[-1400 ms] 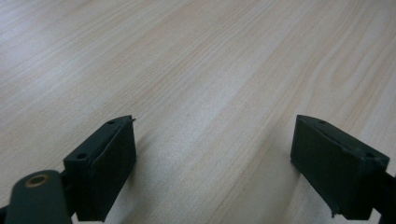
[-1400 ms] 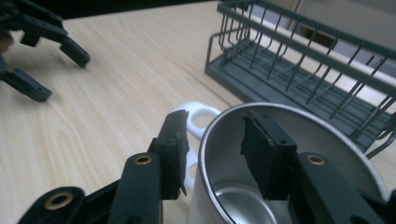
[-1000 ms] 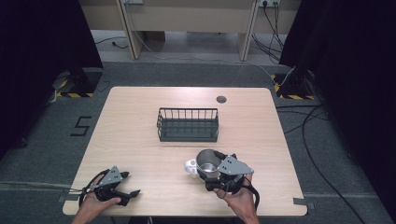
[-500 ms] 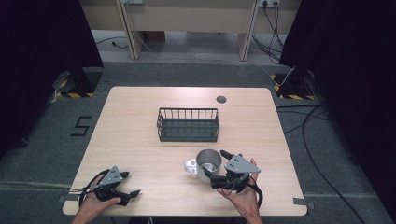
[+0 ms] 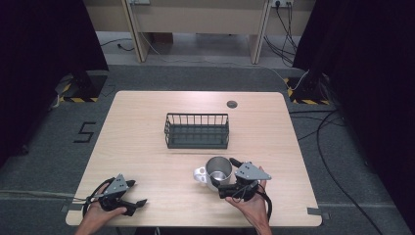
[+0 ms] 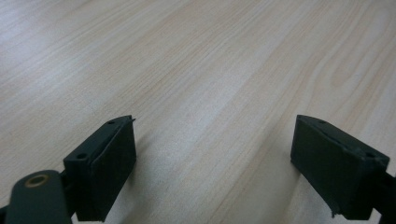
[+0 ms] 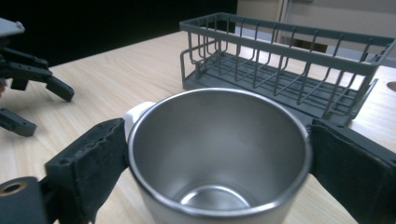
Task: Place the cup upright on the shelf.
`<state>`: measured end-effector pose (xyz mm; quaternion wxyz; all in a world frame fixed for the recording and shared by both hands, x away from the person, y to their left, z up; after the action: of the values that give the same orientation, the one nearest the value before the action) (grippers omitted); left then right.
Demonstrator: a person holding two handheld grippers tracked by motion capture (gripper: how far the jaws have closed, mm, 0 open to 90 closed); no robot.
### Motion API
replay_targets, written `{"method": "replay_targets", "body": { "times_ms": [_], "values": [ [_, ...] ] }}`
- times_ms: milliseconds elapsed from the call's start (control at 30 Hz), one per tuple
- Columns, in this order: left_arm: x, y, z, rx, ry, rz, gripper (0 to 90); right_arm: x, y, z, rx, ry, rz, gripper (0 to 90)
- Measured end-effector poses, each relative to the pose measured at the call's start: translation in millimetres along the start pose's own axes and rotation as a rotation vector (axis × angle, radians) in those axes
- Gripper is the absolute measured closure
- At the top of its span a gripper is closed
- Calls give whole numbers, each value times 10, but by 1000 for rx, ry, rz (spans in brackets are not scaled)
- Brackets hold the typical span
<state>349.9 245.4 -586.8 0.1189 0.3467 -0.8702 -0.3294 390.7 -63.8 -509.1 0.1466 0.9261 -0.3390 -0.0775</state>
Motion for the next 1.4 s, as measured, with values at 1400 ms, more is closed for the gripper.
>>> {"method": "replay_targets", "body": {
  "times_ms": [1400],
  "values": [
    [0, 0, 0, 0, 1, 0, 135, 147, -111, -372, 64, -40, 51, 63]
  ]
}}
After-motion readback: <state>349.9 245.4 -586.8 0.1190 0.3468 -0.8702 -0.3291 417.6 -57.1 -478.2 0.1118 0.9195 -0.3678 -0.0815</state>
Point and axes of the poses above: each handheld gripper's, and its own axes: y roughly backward along the jaws, z roughly out of its underside, x roughly to its right, the point moved 9 cm from there along -y, roughly forward along the jaws, and after that the axes turned 3 degrees about -z, right-handed, at the moved point
